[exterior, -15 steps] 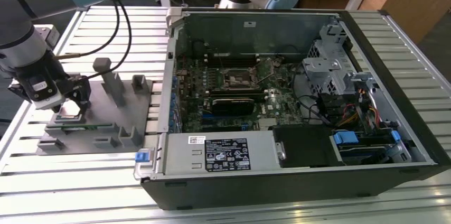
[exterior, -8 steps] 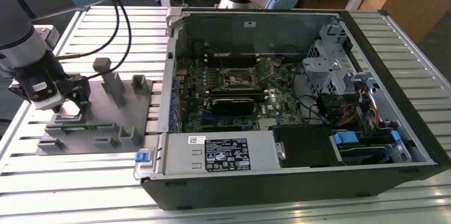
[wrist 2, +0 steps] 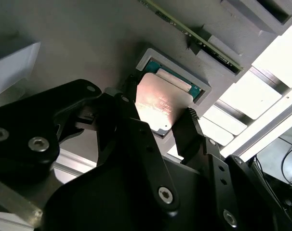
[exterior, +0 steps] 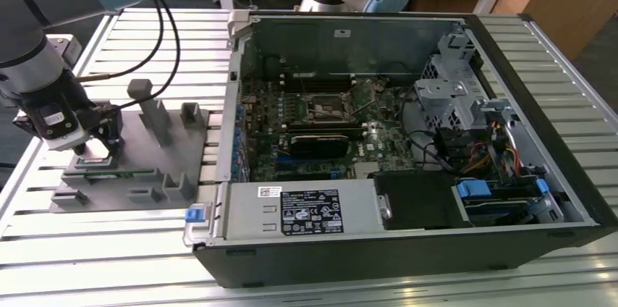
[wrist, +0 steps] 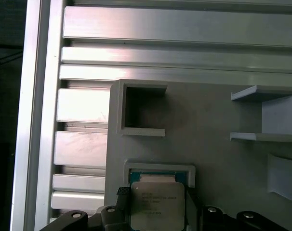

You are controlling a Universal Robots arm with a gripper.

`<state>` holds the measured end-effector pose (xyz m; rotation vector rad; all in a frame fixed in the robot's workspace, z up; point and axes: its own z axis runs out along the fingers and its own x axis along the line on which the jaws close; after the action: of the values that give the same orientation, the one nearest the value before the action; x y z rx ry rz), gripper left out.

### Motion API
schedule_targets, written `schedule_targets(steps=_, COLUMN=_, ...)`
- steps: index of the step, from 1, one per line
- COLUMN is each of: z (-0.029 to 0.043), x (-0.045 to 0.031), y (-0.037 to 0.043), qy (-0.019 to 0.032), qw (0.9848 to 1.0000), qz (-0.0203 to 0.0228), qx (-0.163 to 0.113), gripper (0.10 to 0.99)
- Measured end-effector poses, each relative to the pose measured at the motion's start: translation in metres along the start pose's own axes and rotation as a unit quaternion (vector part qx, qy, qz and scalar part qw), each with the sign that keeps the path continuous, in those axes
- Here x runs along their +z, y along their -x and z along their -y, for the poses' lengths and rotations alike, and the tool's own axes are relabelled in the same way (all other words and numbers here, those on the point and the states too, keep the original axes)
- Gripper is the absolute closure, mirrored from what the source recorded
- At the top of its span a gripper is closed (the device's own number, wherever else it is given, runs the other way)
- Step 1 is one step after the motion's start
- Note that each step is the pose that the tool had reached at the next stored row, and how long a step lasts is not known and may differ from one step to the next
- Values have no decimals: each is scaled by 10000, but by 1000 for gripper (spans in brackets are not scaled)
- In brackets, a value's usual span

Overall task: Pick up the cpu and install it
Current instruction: 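Pick up the cpu and move it towards the insertion slot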

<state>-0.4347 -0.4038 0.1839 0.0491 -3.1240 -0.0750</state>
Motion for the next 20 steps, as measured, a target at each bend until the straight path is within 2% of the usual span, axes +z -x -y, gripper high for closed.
schedule_targets(steps=10, z=-2, x=-1, y=5, qy=-1, qw=10000, qz=-1, qx=0, gripper=522)
schedule_targets(steps=11, z=-2, x=-2, y=4, qy=-1, qw=10000, qz=-1, qx=0, gripper=463)
schedule_targets(steps=20, z=-3, x=-1, y=-21, qy=-1, qw=10000, qz=0, qx=1, gripper=463)
